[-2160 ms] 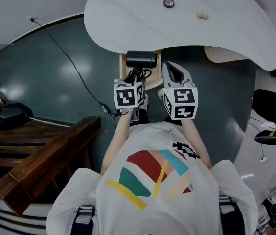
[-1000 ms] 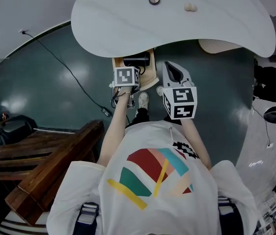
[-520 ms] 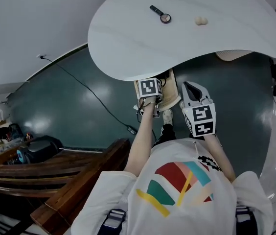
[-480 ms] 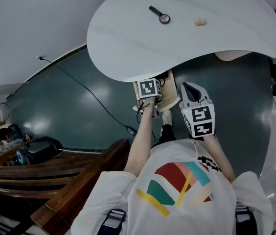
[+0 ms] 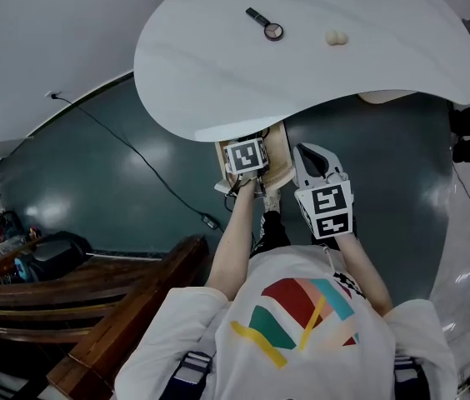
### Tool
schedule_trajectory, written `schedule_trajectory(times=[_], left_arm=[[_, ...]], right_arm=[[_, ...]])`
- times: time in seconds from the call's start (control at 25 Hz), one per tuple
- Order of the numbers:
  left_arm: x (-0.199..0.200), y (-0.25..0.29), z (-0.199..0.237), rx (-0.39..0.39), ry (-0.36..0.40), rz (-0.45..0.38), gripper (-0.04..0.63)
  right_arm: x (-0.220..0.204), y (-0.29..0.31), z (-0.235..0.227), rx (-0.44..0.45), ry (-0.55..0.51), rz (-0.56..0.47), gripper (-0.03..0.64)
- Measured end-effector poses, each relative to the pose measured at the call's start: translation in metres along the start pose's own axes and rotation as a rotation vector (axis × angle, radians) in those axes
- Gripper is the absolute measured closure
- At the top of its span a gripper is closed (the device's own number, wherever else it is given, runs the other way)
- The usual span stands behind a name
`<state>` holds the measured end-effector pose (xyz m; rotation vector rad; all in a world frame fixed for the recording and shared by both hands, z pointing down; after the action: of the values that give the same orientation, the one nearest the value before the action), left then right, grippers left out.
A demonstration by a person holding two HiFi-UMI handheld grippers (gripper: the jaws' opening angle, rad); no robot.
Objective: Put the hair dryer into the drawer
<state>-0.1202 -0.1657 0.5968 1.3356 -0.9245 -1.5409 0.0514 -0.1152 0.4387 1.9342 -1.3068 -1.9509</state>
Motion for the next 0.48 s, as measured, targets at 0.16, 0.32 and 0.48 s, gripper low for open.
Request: schedule_trajectory(times=[0.16, 0.32, 0.48], left_arm=[[-0.002, 0.009, 0.002, 0.0, 0.005, -0.063, 0.359], [0.003, 0.016, 0.001, -0.008, 0.029, -0.165, 0.359], [-0.002, 0.027, 0.003, -0.018, 0.017, -0.206, 0.359]], right_arm=[[-0.001, 0.005, 0.005, 0.004, -0.001, 0.008, 0.606], [-0.002, 0.009, 0.003, -0.002, -0.005, 0.026, 0.606], [-0.015, 0.011, 0.006, 0.0, -0.004, 0.056, 0.606]])
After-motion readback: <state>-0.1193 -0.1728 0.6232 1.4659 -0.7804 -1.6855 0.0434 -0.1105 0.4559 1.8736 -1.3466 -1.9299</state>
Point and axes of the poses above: the fingertips, and each gripper's own axes: y forward along the fingers, z to its left, x out of its top, the point moved 8 cm from there along -y, backward along the fingers, and after that the axes turned 2 degrees about x, right-handed, at the moved point
